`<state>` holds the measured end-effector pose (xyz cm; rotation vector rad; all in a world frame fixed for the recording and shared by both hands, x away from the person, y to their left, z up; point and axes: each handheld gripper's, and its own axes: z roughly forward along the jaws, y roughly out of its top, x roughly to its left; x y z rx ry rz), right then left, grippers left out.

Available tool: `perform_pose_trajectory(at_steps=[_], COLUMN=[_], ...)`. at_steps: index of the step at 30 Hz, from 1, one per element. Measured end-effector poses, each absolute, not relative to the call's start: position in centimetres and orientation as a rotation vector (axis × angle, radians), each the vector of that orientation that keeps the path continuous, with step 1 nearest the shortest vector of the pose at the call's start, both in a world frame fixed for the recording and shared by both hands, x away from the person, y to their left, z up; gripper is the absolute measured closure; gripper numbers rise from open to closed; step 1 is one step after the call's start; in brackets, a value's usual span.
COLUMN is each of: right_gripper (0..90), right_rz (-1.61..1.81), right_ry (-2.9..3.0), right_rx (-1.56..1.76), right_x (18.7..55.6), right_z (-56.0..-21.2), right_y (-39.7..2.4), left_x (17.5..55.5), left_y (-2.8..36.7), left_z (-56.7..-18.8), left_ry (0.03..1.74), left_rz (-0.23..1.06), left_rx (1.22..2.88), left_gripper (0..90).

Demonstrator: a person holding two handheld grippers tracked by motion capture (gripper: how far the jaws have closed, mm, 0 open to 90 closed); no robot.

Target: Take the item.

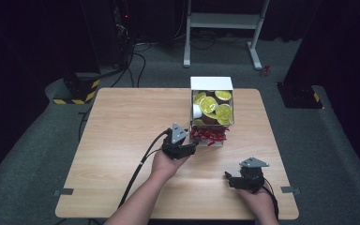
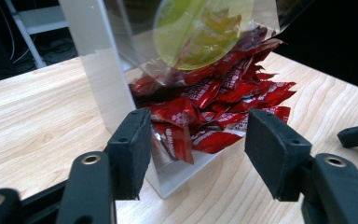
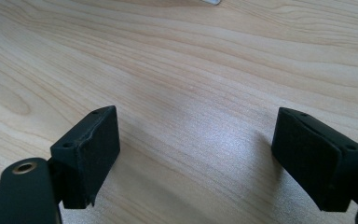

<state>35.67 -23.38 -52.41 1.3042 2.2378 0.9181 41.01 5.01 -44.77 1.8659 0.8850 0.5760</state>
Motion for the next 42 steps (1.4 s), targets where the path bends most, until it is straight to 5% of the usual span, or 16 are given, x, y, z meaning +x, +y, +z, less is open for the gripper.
perform_pose_trajectory(at_steps=[7, 21, 42], right_gripper=[15.1, 15.1, 15.2], right_rz=[0.919, 0.921, 0.922], right_ry=[2.242, 2.244, 2.244], right_rx=[1.293, 1.29, 1.296], right_x=[35.7, 35.7, 35.6], right_z=[-52.4, -52.4, -52.4], right_y=[-23.4, -23.5, -23.4], left_x=[42.4, 42.0, 40.4], left_y=[4.3, 5.1, 6.7], left_z=[-45.1, -44.9, -44.3], left_ry=[0.887, 0.867, 0.853], left_rz=[0.546, 0.57, 0.505], left_rx=[1.897, 1.852, 1.795], left_gripper=[38.1, 78.8, 84.8])
